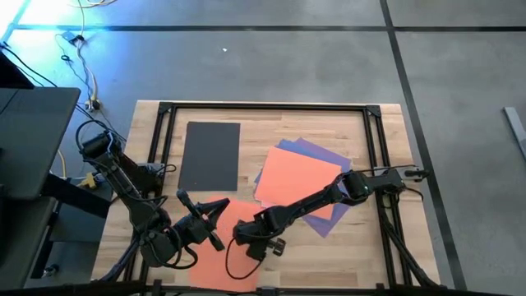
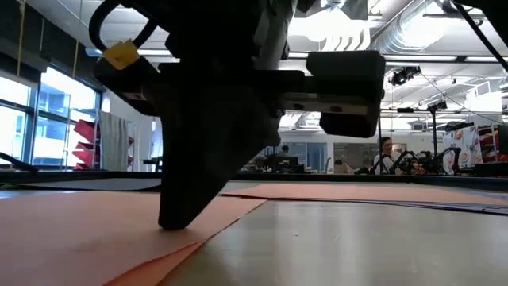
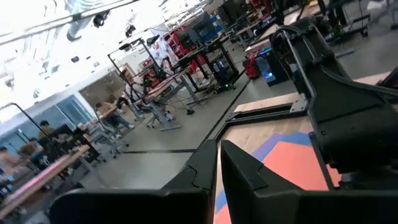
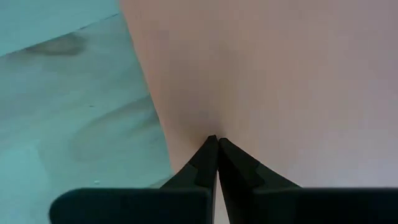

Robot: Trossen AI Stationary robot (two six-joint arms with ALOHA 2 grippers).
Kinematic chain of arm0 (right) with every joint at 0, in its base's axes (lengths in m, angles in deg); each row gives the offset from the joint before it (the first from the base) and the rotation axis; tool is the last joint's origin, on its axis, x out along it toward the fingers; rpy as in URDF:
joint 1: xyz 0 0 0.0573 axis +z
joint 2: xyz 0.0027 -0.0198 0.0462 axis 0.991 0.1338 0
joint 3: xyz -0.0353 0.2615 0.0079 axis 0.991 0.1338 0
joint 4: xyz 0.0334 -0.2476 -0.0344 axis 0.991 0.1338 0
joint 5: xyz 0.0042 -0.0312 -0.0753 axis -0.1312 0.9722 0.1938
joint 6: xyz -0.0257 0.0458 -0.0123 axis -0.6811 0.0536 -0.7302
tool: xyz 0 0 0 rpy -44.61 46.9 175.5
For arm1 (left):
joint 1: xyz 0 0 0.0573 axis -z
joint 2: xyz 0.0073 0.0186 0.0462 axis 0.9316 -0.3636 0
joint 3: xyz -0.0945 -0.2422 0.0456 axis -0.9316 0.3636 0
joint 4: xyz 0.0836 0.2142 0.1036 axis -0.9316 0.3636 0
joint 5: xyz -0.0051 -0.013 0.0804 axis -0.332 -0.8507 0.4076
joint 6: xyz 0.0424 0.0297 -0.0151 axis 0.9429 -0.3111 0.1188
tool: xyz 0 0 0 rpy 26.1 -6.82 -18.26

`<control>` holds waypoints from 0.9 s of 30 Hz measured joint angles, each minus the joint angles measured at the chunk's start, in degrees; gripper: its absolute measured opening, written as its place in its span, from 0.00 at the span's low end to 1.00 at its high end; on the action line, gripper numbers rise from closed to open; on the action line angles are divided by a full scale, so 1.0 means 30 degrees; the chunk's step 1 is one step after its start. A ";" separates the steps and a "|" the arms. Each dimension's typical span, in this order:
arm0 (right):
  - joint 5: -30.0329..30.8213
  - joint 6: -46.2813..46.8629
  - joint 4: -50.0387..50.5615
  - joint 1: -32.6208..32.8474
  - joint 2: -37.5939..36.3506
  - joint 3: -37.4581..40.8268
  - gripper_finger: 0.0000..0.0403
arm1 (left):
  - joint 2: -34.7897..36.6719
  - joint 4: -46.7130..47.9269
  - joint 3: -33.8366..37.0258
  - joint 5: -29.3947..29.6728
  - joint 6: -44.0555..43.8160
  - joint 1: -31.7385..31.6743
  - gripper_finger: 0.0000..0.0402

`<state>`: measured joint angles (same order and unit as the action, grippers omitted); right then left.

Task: Organize paper
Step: Stack the right orange paper on top of the left orange paper

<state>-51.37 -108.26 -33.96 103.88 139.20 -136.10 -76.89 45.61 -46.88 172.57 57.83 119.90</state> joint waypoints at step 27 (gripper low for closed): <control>0.2273 0.6267 0.7593 0.1957 -0.6134 0.2909 0.00 | -0.0903 2.1836 0.2032 -1.5199 -3.3566 0.0781 0.00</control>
<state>-44.56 -89.46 -11.18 109.75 120.80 -127.38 -79.60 111.12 -40.78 126.97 -42.87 122.24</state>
